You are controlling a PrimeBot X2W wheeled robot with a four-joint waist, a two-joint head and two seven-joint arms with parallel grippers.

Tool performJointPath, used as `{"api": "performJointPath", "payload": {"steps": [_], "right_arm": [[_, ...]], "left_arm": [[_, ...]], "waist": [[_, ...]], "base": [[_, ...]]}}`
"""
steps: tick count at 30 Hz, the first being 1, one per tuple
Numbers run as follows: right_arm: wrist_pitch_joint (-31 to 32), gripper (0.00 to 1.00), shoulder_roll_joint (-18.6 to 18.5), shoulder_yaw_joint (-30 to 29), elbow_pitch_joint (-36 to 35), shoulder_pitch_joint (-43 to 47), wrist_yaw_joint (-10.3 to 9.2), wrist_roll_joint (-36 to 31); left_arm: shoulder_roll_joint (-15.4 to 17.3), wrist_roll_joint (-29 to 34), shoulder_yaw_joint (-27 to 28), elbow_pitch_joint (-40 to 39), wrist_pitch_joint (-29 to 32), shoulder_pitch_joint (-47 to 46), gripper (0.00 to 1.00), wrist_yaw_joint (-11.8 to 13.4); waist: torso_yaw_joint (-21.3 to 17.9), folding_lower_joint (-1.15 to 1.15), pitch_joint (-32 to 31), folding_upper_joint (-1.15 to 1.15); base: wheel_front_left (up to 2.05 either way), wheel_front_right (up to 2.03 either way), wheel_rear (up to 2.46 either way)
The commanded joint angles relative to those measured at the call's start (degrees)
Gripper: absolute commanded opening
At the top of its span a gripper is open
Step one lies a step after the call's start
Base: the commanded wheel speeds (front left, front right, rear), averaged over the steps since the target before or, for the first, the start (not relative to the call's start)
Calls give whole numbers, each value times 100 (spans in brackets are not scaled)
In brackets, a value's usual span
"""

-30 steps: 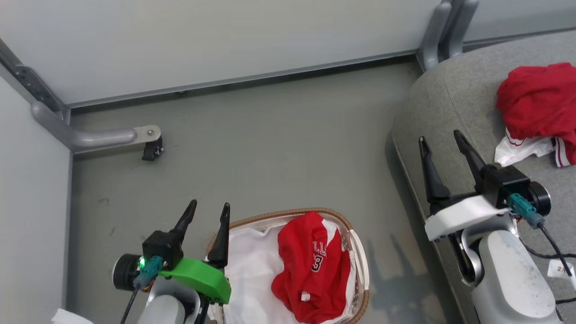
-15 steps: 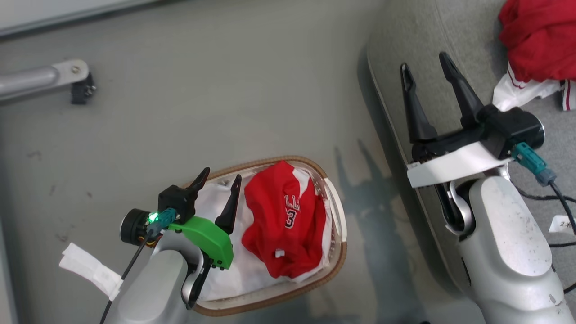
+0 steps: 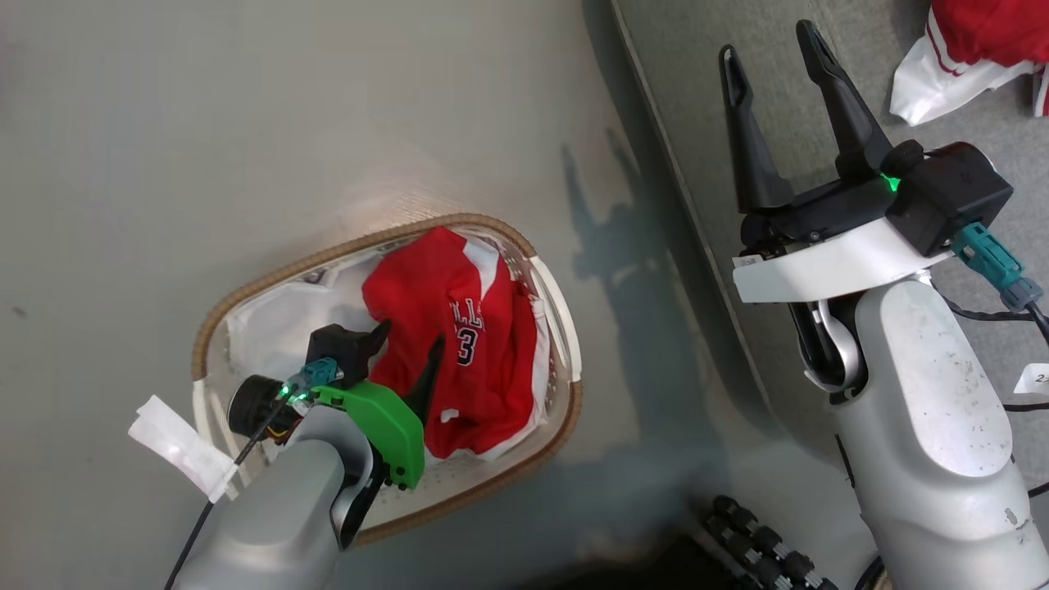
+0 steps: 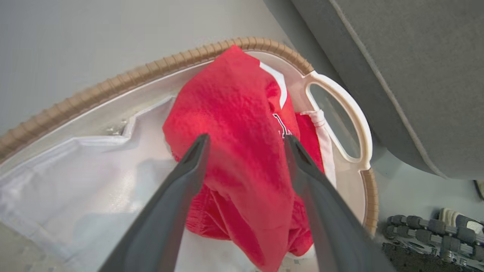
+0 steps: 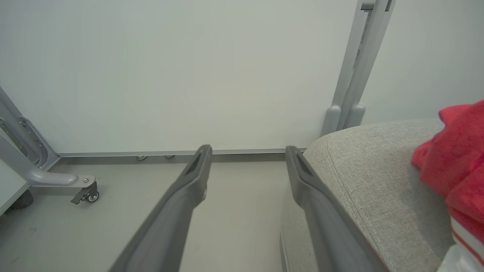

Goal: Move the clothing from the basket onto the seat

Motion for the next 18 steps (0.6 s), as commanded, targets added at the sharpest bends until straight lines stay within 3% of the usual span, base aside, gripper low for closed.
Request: {"api": "performJointPath", "payload": {"steps": [1, 18], "right_arm": [[-12, 100, -8, -8, -13, -52, -7, 27], [-12, 100, -8, -93, -161, -167, -6, 33]], "left_arm": [[64, -138, -102, 81, 61, -169, 100, -24], [217, -1131, -1390, 343, 14, -922, 100, -24]], "waist": [[-313, 0, 430, 0], [-275, 0, 985, 0]], "base": [[0, 0, 0], [0, 0, 0]]}}
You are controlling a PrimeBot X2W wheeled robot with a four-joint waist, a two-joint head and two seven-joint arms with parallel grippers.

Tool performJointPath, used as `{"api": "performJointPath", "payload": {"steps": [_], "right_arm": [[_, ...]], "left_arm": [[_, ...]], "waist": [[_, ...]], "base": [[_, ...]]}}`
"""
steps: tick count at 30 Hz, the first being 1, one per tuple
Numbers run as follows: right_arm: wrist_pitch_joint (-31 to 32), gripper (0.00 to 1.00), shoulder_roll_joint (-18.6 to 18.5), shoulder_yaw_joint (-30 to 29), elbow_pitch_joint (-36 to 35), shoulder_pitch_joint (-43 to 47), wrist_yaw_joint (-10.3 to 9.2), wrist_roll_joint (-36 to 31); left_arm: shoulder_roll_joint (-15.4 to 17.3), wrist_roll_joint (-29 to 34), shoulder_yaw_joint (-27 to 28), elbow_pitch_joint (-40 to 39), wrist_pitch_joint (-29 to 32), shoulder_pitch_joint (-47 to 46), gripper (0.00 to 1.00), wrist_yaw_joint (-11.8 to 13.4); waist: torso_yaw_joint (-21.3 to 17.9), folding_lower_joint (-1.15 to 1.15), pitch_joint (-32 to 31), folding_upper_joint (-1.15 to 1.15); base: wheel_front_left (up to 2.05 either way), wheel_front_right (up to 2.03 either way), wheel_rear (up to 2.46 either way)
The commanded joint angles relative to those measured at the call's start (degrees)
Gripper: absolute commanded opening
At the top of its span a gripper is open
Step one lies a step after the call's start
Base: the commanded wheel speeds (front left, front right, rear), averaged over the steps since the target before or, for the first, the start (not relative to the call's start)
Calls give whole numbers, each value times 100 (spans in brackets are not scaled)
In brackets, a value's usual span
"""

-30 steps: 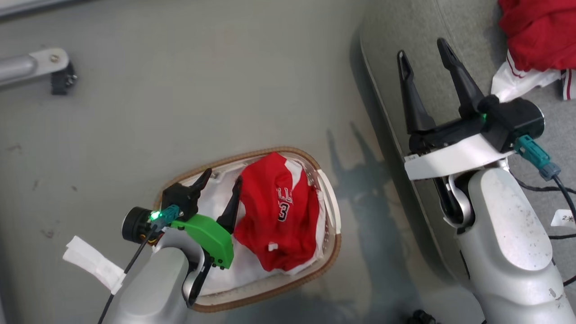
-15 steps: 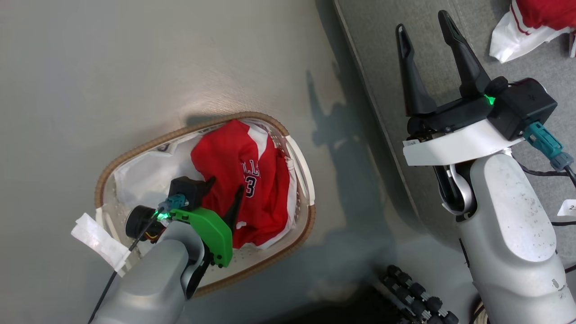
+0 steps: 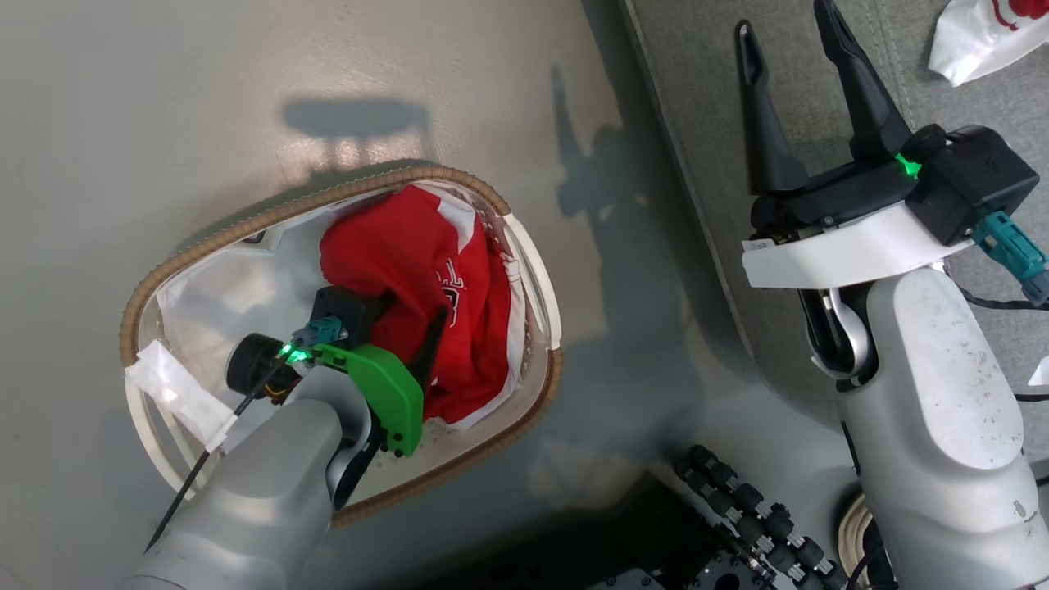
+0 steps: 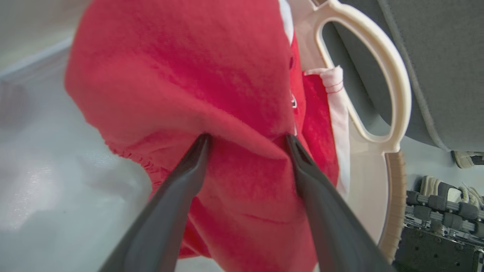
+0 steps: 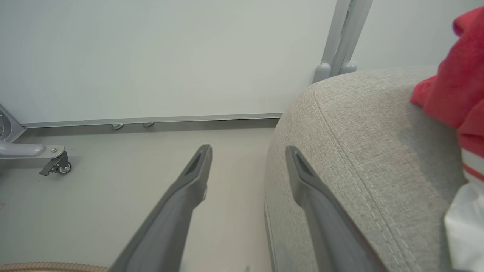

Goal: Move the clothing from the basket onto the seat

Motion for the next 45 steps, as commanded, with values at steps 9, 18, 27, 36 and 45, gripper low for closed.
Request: {"api": "performJointPath", "payload": {"steps": [9, 18, 27, 36, 45], "right_arm": [[-12, 100, -13, 34, 155, -28, -8, -77], [-12, 100, -14, -17, 477, 312, -7, -223], [-12, 100, -16, -129, 843, 818, -8, -360], [-12, 100, -16, -230, 1095, 1341, -8, -392], [-12, 100, -16, -358, 1315, 1854, -7, -370]], "left_arm": [[102, -480, -594, -66, -99, -47, 0, -24], [201, -414, -167, -492, -103, 463, 0, -24], [150, 286, 648, -1195, -103, 1313, 0, -24], [208, 1215, 1537, -2170, -103, 2206, 0, -23], [-20, 1836, 2397, -3127, -103, 2789, 0, -22]], "waist": [[174, -1, -334, 0], [397, -1, -1340, 0], [785, -1, -2432, 0], [1170, -1, -3295, 0], [1400, -1, -4005, 0]], "base": [[0, 0, 0], [0, 0, 0], [0, 0, 0], [0, 0, 0], [0, 0, 0]]}}
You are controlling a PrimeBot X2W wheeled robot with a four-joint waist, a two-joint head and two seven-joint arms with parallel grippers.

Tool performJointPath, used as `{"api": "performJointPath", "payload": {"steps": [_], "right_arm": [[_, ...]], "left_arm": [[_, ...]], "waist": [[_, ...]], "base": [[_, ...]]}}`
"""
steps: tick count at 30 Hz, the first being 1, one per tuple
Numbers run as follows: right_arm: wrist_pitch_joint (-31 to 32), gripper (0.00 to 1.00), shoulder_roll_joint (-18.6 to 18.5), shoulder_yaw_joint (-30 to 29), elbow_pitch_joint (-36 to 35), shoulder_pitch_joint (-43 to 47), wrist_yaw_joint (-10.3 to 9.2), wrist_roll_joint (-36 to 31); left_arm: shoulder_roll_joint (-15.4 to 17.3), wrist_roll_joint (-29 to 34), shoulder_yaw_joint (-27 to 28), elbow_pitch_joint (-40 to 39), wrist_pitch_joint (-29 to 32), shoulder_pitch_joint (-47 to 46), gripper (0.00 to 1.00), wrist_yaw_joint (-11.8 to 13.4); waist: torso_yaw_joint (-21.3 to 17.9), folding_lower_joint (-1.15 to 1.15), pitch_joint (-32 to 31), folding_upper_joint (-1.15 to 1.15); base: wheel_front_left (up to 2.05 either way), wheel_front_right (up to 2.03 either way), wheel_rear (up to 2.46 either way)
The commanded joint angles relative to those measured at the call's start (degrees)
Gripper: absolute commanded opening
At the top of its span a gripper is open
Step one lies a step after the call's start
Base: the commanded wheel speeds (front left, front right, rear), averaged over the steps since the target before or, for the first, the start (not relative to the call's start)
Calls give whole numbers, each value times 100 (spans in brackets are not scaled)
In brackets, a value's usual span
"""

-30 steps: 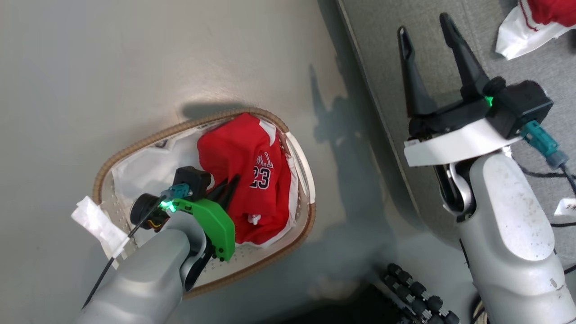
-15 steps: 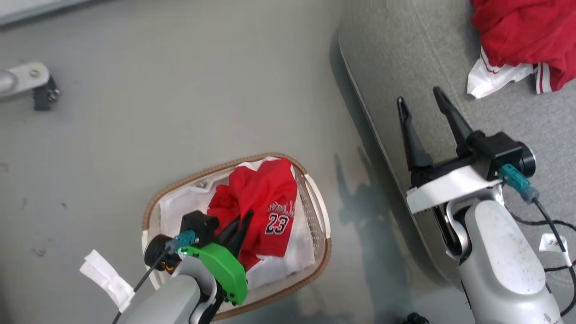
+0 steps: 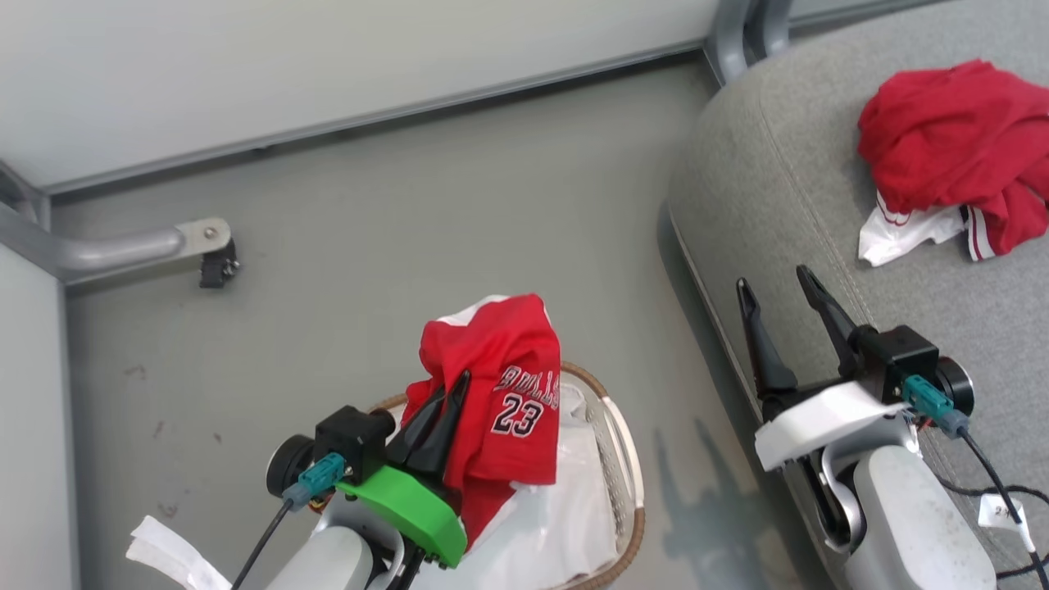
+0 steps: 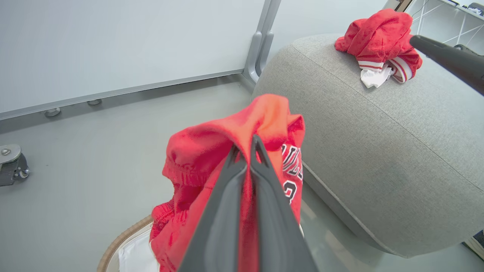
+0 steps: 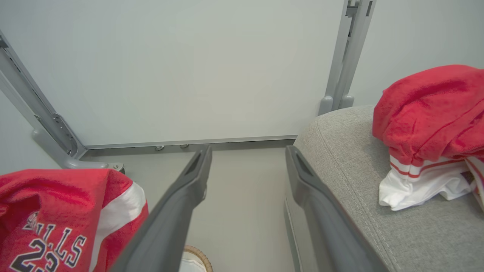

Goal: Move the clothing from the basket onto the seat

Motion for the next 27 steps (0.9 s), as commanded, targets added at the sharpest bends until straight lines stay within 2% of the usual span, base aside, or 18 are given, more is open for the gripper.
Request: {"api": "performJointPath", "payload": {"steps": [1, 10, 19, 27], "right_arm": [[-12, 100, -24, -25, 43, 169, -6, -1], [-12, 100, -23, 105, 278, 652, -6, 27], [-12, 100, -24, 447, 515, 932, -7, 15], [-12, 100, -23, 1449, 462, 647, -6, 107]], "left_arm": [[-37, 111, 115, -133, -20, 112, 0, -21], [-194, 469, 657, -850, -20, 95, 0, -20], [-297, 449, 793, -1432, -19, -91, 0, -20], [-348, 532, 611, -1585, -20, -218, 0, -20]], "waist": [[313, 0, -520, 0], [365, 0, -960, 0], [408, 0, -1164, 0], [568, 0, -1180, 0]], "base": [[0, 0, 0], [0, 0, 0], [0, 0, 0], [0, 0, 0]]}}
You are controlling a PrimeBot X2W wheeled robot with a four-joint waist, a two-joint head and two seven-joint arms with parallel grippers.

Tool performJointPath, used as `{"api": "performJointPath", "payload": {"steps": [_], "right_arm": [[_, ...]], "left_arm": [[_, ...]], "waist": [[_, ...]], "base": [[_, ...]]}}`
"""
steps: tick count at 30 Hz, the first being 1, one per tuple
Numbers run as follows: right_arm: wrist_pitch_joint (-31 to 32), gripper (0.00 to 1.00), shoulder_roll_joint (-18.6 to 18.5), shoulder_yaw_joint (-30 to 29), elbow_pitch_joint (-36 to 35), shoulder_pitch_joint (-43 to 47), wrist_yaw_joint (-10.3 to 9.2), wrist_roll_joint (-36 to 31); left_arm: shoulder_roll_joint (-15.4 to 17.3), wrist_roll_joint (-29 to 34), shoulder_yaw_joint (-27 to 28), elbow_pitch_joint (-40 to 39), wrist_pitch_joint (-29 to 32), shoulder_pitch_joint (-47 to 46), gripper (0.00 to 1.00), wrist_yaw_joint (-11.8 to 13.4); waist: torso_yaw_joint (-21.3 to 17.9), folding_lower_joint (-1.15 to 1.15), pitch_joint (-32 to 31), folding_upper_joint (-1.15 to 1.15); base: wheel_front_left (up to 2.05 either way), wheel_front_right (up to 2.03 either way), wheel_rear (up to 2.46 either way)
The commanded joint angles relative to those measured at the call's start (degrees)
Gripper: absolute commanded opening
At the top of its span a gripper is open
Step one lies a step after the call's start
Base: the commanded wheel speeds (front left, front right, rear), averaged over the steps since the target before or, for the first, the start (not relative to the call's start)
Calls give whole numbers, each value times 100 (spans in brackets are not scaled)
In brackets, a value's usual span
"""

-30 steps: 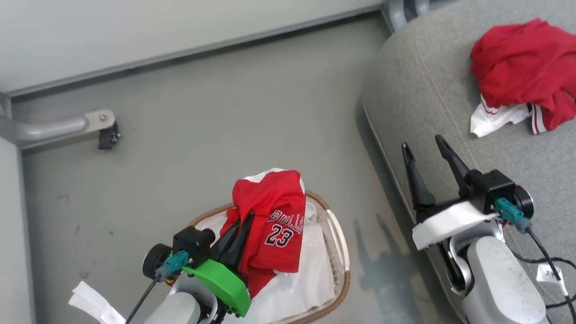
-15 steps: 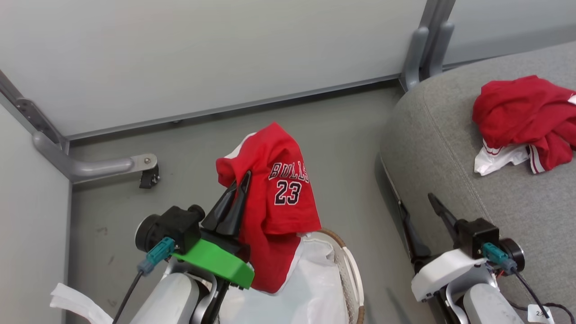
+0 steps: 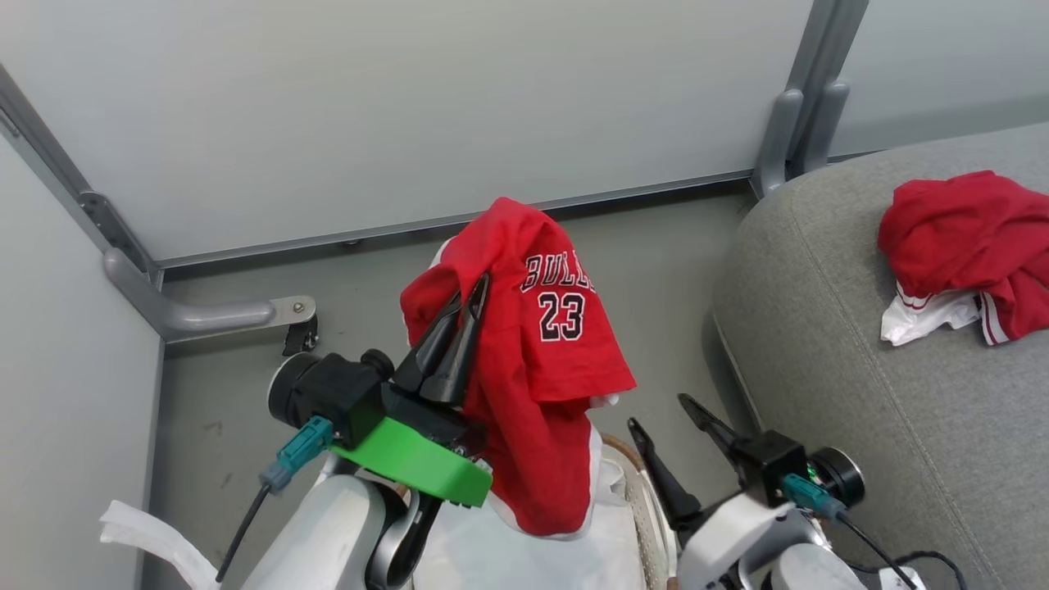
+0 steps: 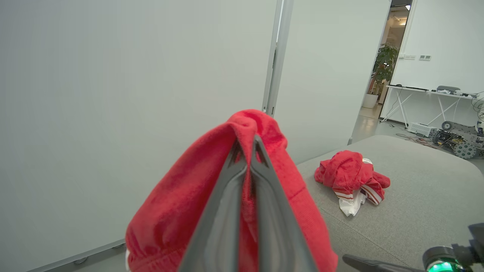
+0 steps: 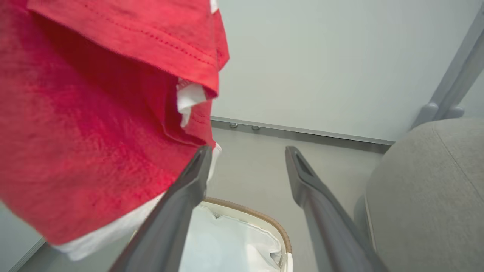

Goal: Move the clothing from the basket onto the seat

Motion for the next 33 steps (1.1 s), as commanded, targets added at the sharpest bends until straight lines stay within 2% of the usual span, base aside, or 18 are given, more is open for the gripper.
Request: {"api": "performJointPath", "payload": {"steps": [1, 10, 15, 16, 17, 18, 19, 27, 28, 29, 33], "right_arm": [[-12, 100, -22, 174, -18, -158, -6, -24], [-12, 100, -19, 820, 413, -934, -6, -286], [-12, 100, -24, 1144, 457, -1190, -7, -156], [-12, 97, -24, 1191, 444, -1237, -6, -114], [-12, 49, -25, 1216, 430, -1264, -7, -78], [-12, 18, -25, 1233, 413, -1276, -7, -30], [-11, 0, -24, 1249, 391, -1286, -6, 13], [-11, 0, -26, 1153, 249, -1173, -7, 162], [-11, 0, -23, 1102, 205, -1158, -7, 180], [-11, 0, -24, 1052, 168, -1137, -7, 198], [-11, 0, -22, 897, 41, -1026, -7, 210]], "left_arm": [[-16, 31, -34, -33, -20, -105, 0, -19], [-62, 8, -362, 2, -19, -198, 0, -19], [-86, -43, -561, 60, -20, -233, 0, -19], [-97, -56, -598, 82, -19, -237, 0, -19], [-100, -66, -621, 101, -20, -239, 0, -19], [-101, -68, -650, 121, -20, -240, 0, -19], [-106, -80, -669, 134, -20, -242, 0, -19], [-101, -132, -696, 205, -20, -213, 0, -19], [-100, -132, -679, 225, -20, -190, 69, -19], [-99, -123, -661, 240, -20, -174, 100, -19], [-101, -77, -574, 325, -13, -56, 100, -19]], "waist": [[66, 0, 12, 0], [364, 0, 51, 0], [514, 0, 74, 0], [540, 0, 79, 0], [556, 0, 81, 0], [576, 0, 83, 0], [590, 0, 89, 0], [626, 0, 138, 0], [613, 0, 139, 0], [600, 0, 140, 0], [473, 0, 123, 0]], "base": [[0, 0, 0], [0, 0, 0], [0, 0, 0], [0, 0, 0], [0, 0, 0], [0, 0, 0], [0, 0, 0], [0, 0, 0], [0, 0, 0], [0, 0, 0], [0, 0, 0]]}}
